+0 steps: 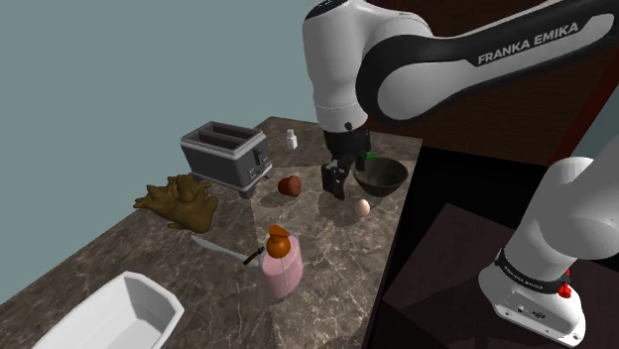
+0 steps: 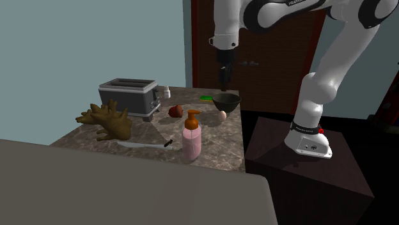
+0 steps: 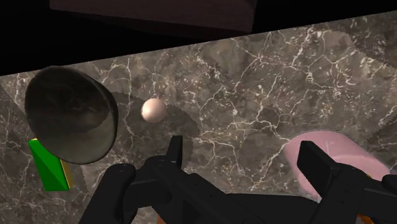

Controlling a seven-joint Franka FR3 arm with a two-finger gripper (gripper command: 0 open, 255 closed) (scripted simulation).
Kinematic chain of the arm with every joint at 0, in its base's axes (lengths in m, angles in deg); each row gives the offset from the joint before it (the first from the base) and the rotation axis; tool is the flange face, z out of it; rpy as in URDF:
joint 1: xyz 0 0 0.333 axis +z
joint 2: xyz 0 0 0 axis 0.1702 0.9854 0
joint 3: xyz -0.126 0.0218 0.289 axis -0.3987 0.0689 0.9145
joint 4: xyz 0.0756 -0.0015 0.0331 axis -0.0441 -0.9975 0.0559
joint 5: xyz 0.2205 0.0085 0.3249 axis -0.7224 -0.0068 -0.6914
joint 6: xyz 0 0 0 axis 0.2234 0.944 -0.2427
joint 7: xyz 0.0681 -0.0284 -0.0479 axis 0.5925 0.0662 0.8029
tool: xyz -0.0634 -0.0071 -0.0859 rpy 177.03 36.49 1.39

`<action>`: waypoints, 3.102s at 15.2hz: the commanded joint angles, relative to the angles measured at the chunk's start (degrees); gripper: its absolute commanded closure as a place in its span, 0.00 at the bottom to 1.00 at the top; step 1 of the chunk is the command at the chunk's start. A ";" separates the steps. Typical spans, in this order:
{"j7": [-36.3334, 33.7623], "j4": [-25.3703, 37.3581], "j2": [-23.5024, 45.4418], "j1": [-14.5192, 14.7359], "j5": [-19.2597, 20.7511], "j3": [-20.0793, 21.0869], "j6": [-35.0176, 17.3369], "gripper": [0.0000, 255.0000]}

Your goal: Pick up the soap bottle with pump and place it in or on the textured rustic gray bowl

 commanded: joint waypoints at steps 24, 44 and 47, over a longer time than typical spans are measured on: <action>-29.14 23.89 37.99 8.71 22.11 9.39 -4.64 0.00; -28.35 25.86 37.06 8.64 21.34 9.70 -2.05 1.00; -27.80 27.50 36.50 8.66 20.86 9.90 -0.04 1.00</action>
